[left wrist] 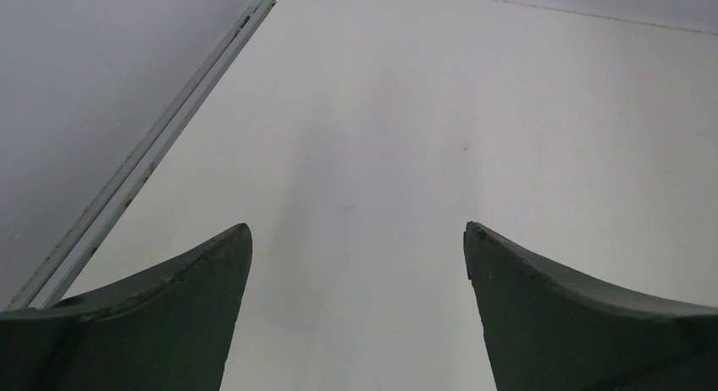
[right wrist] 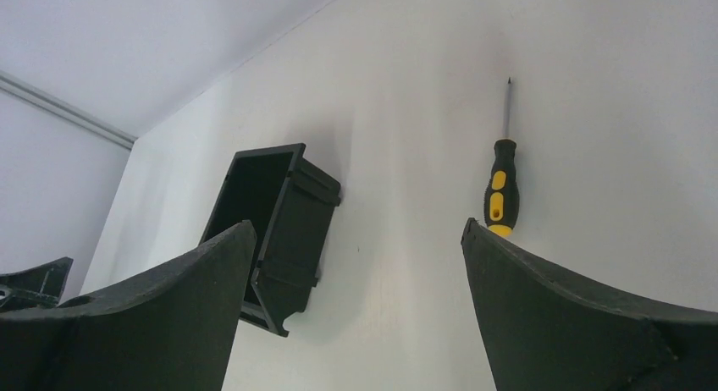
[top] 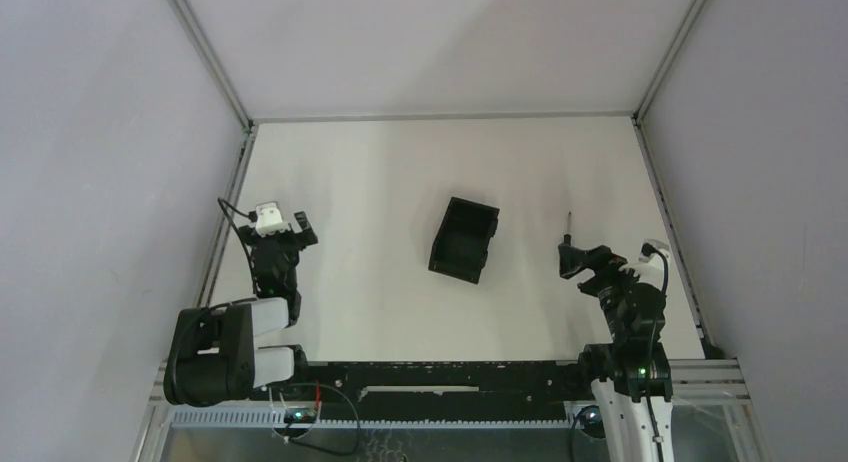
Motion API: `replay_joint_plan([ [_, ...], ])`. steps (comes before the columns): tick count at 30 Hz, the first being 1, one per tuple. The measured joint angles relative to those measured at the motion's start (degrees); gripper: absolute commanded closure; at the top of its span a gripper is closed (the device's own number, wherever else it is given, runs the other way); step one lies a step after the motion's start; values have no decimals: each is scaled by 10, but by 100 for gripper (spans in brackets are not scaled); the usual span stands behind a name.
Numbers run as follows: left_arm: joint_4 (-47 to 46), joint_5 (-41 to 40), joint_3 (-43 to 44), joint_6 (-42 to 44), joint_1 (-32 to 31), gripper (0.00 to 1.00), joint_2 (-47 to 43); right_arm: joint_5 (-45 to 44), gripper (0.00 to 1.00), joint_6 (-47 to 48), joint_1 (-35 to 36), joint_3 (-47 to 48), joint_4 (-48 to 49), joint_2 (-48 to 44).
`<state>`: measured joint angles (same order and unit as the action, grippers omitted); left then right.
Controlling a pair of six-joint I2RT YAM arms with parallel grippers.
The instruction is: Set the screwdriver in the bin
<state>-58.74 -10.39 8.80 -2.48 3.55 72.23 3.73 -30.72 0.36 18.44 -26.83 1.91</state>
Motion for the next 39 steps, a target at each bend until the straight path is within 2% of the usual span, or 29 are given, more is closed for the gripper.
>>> replay_joint_plan([
  [6, 0, 0, 0, 0, 0, 0, 0, -26, 0, -5, 0, 17, 1, 14],
  [10, 0, 0, 0, 0, 0, 0, 0, -40, 0, 20, 0, 96, 1, 81],
  [15, 0, 0, 0, 0, 0, 0, 0, -67, 0, 74, 0, 325, -48, 324],
  [19, 0, 0, 0, 0, 0, 0, 0, -95, 0, 119, -3, 532, -138, 573],
  [21, 0, 0, 0, 0, 0, 0, 0, -102, 0, 134, -9, 572, -156, 661],
  [23, 0, 0, 0, 0, 0, 0, 0, -103, 3, 144, -14, 572, -174, 743],
  [27, 0, 0, 0, 0, 0, 0, 0, -92, 16, 157, -18, 542, -222, 876],
  [34, 0, 0, 0, 0, 0, 0, 0, -70, 33, 175, -18, 536, -227, 1011],
  [37, 0, 0, 0, 0, 0, 0, 0, -71, 49, 179, -18, 536, -221, 1051],
  [39, 0, 0, 0, 0, 0, 0, 0, -69, 68, 179, -18, 536, -217, 1068],
])
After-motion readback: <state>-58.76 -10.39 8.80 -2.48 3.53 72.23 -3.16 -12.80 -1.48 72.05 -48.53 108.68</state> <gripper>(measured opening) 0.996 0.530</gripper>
